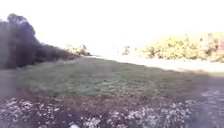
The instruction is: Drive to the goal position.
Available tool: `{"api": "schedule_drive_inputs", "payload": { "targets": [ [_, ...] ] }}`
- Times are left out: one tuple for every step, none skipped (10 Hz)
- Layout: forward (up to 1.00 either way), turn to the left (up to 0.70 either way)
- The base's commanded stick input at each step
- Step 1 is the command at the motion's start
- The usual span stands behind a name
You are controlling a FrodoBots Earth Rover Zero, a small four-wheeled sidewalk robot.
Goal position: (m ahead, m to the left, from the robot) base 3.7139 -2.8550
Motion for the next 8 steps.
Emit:
{"api": "schedule_drive_inputs", "payload": {
  "targets": [
    [0.0, -0.02],
    [0.0, -0.1],
    [0.0, -0.18],
    [0.0, -0.85],
    [0.0, -0.85],
    [0.0, -0.85],
    [0.0, -0.85],
    [0.0, -0.85]
  ]
}}
